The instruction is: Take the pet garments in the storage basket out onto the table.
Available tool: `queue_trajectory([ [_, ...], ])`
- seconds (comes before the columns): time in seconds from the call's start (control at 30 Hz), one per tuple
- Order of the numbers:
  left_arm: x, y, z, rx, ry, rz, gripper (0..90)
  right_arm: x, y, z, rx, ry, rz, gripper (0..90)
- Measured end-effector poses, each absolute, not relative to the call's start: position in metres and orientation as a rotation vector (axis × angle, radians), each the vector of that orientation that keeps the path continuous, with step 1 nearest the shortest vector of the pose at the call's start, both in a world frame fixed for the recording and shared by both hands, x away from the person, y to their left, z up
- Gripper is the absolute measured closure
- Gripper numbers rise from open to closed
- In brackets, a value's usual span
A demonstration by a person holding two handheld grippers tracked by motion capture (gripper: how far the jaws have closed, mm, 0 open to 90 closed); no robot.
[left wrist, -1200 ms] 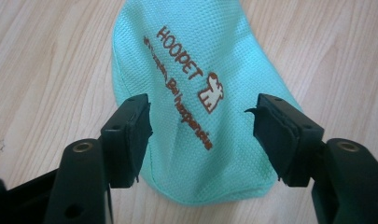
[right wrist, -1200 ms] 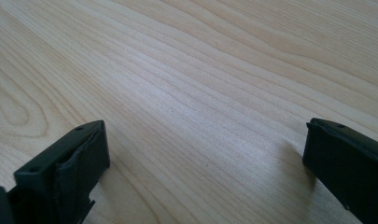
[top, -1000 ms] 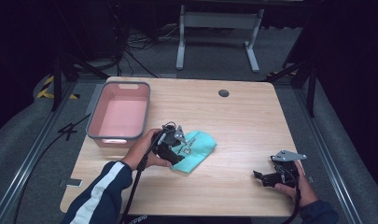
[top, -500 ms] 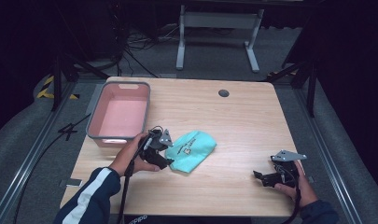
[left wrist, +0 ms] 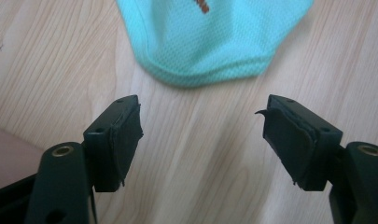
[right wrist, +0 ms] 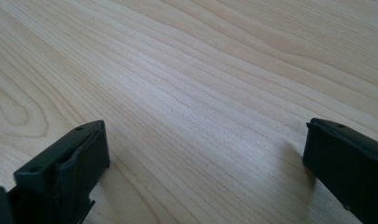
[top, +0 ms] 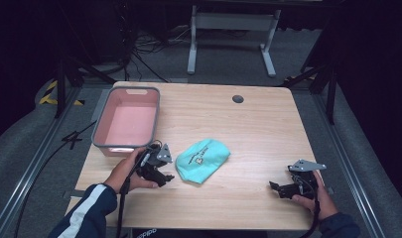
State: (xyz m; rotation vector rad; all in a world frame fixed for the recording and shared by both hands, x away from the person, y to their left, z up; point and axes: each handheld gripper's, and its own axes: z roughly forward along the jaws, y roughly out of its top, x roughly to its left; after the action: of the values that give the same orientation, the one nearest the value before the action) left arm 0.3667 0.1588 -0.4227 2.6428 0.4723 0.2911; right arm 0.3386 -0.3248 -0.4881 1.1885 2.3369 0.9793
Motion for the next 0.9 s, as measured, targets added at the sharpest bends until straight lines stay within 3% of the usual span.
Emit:
queue_trajectory([
  [0.9, 0.339, 0.226, -0.445, 2.624, 0.542, 0.389, 20.7, 0.339, -0.325, -0.488, 1.19, 2.336, 0.979, 0.7],
])
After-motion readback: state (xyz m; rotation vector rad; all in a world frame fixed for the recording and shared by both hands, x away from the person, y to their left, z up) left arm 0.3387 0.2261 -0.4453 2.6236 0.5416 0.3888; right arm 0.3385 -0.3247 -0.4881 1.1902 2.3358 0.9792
